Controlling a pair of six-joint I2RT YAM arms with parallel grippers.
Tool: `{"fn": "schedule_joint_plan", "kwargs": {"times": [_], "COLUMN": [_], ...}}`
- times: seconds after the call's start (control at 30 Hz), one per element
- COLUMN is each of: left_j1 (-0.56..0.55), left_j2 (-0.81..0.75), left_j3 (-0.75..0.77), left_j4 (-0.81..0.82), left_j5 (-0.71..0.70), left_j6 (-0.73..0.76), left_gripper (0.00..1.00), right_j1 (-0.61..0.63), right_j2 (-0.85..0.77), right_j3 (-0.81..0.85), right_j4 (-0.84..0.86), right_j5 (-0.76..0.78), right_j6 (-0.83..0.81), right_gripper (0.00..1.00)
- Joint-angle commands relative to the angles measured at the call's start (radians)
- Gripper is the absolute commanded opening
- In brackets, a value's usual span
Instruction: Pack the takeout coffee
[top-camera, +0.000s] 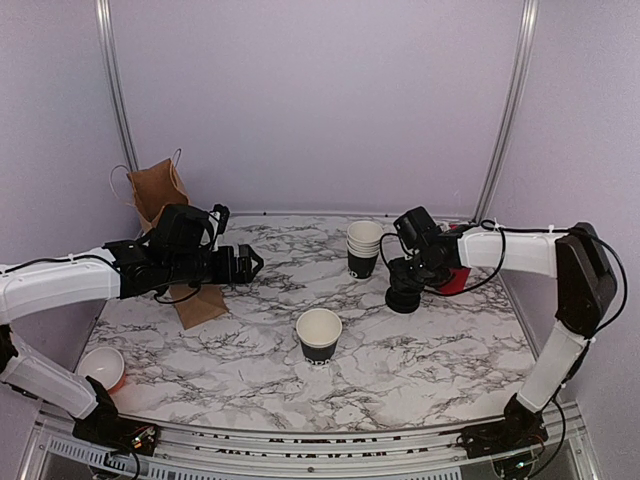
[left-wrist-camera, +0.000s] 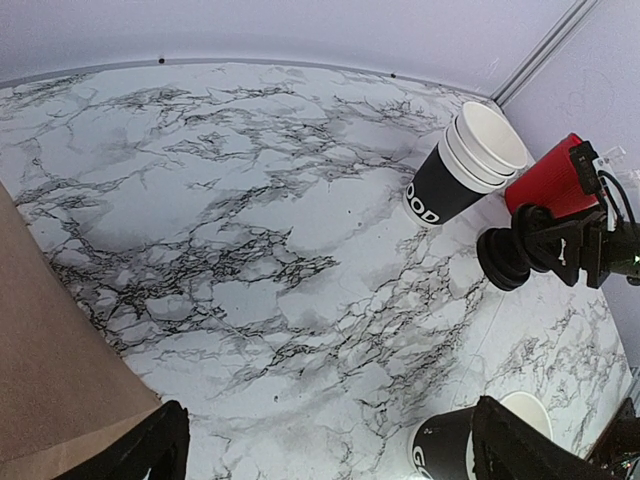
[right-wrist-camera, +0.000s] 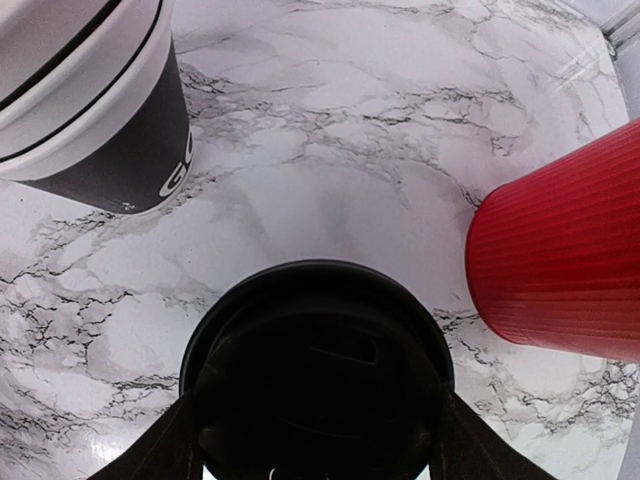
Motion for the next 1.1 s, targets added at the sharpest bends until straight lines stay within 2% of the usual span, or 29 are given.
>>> {"fn": "schedule_joint_plan", "kwargs": {"times": [0.0, 0.2, 0.47, 0.7, 1.07], "left_j1": [0.005, 0.006, 0.008, 0.009, 0.009], "left_j2": [-0.001, -0.007, -0.009, 0.008, 0.018], "left_j3": [0.032, 0.028, 0.022, 0.024, 0.000], "left_j4": [-0.024, -0.024, -0.023, -0.005, 0.012], "left_j5": [0.003, 0.003, 0.003, 0.024, 0.077], "left_j6": [0.001, 0.004, -0.001, -0.010, -0.041], "left_gripper": [0.99, 0.99, 0.99, 0.99, 0.99], "right_j1": [0.011, 0.041, 0.145, 0.302, 0.526], "right_j2": [-0.037, -0.054, -0.118, -0.150, -0.106], "right_j3": [0.046, 0.069, 0.121, 0.186, 0.236], "right_j4": [-0.021, -0.055, -0.114, -0.153, -0.169], "right_j5": [0.018, 0.012, -0.044, -0.091, -0.134], "right_j6": [-0.008, -0.018, -0.048, -0.058, -0.063], "right_gripper": [0.64, 0.63, 0.63, 0.64, 0.64]}}
